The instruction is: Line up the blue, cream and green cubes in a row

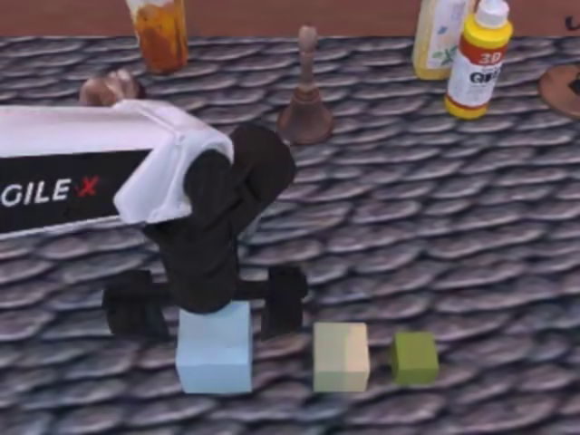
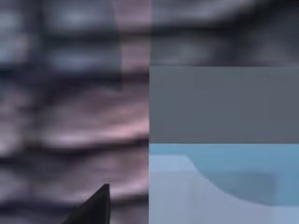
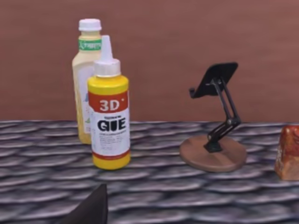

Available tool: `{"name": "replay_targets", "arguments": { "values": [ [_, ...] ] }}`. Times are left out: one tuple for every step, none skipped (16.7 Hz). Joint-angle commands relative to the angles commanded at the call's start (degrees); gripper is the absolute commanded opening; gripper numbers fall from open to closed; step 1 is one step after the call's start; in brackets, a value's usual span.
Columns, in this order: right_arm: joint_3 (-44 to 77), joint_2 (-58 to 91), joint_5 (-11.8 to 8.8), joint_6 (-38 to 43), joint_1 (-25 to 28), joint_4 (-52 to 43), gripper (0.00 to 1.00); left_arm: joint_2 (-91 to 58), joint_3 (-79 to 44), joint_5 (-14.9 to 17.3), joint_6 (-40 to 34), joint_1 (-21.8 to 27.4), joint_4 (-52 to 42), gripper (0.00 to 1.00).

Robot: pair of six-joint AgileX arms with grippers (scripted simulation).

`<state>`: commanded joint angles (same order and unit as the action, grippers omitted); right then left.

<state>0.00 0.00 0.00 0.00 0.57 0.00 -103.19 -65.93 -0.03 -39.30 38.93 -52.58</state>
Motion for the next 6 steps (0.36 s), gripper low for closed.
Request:
{"name": "replay_targets", "arguments": {
  "values": [
    [0.0,0.0,0.0,0.0,0.0,0.0,1.0,0.9,-1.4,0.0,0.0,-0.1,-2.6,1.0],
    [0.0,0.0,0.0,0.0,0.0,0.0,1.0,1.7,-2.8,0.0,0.0,-0.3,-5.0,1.0],
    [0.0,0.0,0.0,0.0,0.0,0.0,1.0,2.5,-4.0,0.0,0.0,-0.4,-6.9,1.0],
    [0.0,0.0,0.0,0.0,0.0,0.0,1.0,3.2,-5.0,0.0,0.0,-0.5,-8.2,1.0],
    [0.0,0.0,0.0,0.0,0.0,0.0,1.0,3.7,-5.5,0.1,0.1,-0.6,-8.9,1.0],
    [0.0,0.0,0.0,0.0,0.0,0.0,1.0,3.8,-5.6,0.1,0.1,-0.6,-9.0,1.0]
  ]
}}
